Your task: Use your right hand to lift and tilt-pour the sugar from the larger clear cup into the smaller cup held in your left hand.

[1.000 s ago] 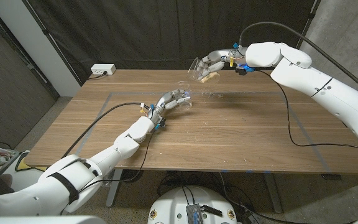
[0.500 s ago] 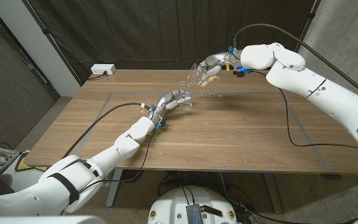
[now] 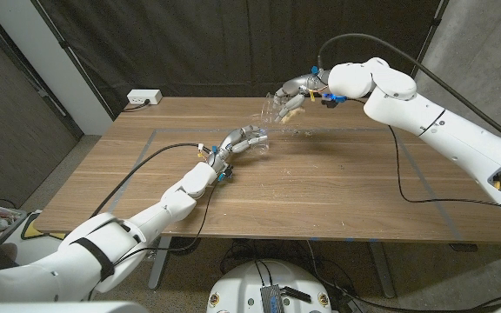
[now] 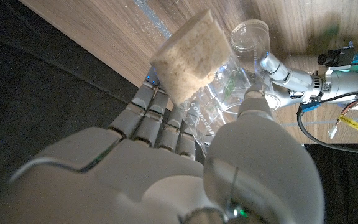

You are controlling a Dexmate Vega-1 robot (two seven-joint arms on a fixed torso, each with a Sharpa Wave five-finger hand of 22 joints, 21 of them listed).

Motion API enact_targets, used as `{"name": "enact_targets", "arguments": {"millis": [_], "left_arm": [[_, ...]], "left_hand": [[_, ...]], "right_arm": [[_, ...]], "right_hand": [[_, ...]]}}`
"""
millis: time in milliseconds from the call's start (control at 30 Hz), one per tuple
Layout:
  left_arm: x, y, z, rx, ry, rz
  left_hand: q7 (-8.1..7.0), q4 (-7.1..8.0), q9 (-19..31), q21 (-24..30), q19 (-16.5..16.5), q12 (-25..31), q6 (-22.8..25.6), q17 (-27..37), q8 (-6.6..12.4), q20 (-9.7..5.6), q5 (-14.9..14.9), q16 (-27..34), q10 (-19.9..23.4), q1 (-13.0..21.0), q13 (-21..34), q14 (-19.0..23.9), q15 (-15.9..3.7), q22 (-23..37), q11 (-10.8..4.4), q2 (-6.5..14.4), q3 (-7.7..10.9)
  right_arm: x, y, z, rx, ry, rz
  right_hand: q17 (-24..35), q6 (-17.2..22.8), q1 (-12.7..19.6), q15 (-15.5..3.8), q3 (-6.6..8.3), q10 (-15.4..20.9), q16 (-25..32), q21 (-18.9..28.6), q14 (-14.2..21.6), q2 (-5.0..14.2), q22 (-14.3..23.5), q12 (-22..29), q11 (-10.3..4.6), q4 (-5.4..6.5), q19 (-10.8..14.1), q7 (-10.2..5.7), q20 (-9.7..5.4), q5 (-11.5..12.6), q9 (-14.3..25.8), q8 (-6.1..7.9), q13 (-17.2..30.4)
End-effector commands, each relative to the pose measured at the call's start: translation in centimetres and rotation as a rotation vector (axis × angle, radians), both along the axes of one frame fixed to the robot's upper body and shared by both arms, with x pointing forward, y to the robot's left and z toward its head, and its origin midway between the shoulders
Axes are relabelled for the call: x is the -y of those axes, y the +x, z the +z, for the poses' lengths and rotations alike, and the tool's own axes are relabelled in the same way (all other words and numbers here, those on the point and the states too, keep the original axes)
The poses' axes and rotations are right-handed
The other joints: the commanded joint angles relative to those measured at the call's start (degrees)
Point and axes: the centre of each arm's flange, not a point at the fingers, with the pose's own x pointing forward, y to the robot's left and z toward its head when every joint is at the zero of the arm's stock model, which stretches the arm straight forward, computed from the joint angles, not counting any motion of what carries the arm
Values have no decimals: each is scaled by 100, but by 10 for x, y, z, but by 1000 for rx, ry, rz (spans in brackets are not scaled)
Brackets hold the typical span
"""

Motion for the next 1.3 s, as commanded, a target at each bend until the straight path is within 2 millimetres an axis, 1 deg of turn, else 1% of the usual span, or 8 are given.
{"name": "enact_targets", "arguments": {"millis": [33, 167, 467, 500, 667, 800, 1100, 1300], "left_arm": [[9, 8, 0, -21, 19, -16], [11, 10, -2, -34, 24, -18], [16, 18, -7, -80, 50, -7], [16, 20, -8, -94, 56, -4], [18, 26, -12, -129, 85, 9], [20, 27, -14, -136, 95, 14], [23, 27, -12, -123, 118, 23], [26, 27, -13, -127, 133, 20]], "left_hand": [[7, 19, -1, 41, 37, 62, 65, 14, 43, -31, 5, -36, 53, 52, 24, 55, -544, 28, -17, 35, -43], [-13, 18, -2, 43, 36, 63, 68, 18, 46, -29, 4, -37, 49, 59, 28, 62, -549, 28, -21, 37, -48], [2, 16, -2, 48, 30, 62, 64, 27, 50, -30, 3, -48, 37, 79, 31, 60, -545, 27, -14, 43, -58], [-1, 14, -1, 49, 31, 62, 67, 28, 52, -38, 4, -45, 40, 85, 30, 69, -551, 27, -10, 45, -58], [-11, 6, 1, 52, 27, 67, 66, 35, 57, -59, 6, -54, 50, 113, 29, 61, -579, 26, -27, 58, -56], [-22, 0, -5, 53, 24, 70, 71, 40, 58, -73, 7, -56, 47, 133, 36, 67, -582, 26, -29, 65, -56], [-24, -7, -4, 62, 25, 66, 61, 52, 63, -97, 7, -63, 50, 167, 26, 74, -594, 24, -37, 72, -66], [-39, -7, -4, 67, 22, 68, 72, 62, 74, -113, 5, -69, 58, 180, 23, 77, -607, 24, -52, 77, -76]], "right_arm": [[-18, 3, 2, 13, -82, -22], [-20, 2, 6, 18, -98, -31], [-27, 2, 12, 28, -134, -40], [-28, 3, 13, 28, -137, -41], [-31, 3, 14, 35, -157, -47], [-30, 2, 19, 47, -153, -50], [-33, -1, 26, 77, -169, -65], [-36, -1, 27, 121, -190, -79]], "right_hand": [[17, 50, 39, -1041, 45, 50, 2, 55, 48, 79, 8, -5, -5, -2, -5, -6, -599, 17, 6, 25, 17], [21, 65, 39, -1041, 47, 73, 0, 60, 55, 79, 4, -13, -1, -1, -9, -12, -593, 17, 6, 27, 5], [36, 113, 36, -1043, 56, 108, 0, 82, 93, 88, -6, -34, 16, 5, -3, -14, -596, 20, 6, 34, -10], [39, 125, 37, -1043, 57, 114, 0, 86, 97, 87, -8, -35, -2, 4, -2, -9, -598, 21, 5, 37, -8], [45, 144, 35, -1042, 59, 131, -2, 93, 107, 87, -12, -38, -2, 6, -4, -17, -595, 20, 5, 40, -7], [50, 146, 32, -1041, 60, 141, -5, 101, 114, 87, -16, -46, 13, 8, -3, -22, -601, 20, 5, 37, -11], [61, 160, 33, -1043, 65, 146, -11, 116, 128, 87, -23, -63, -15, 8, -7, -26, -600, 23, -6, 28, -6], [71, 183, 39, -1045, 72, 171, -12, 126, 141, 93, -28, -70, -9, 6, -8, -33, -601, 24, -9, 29, -10]]}}
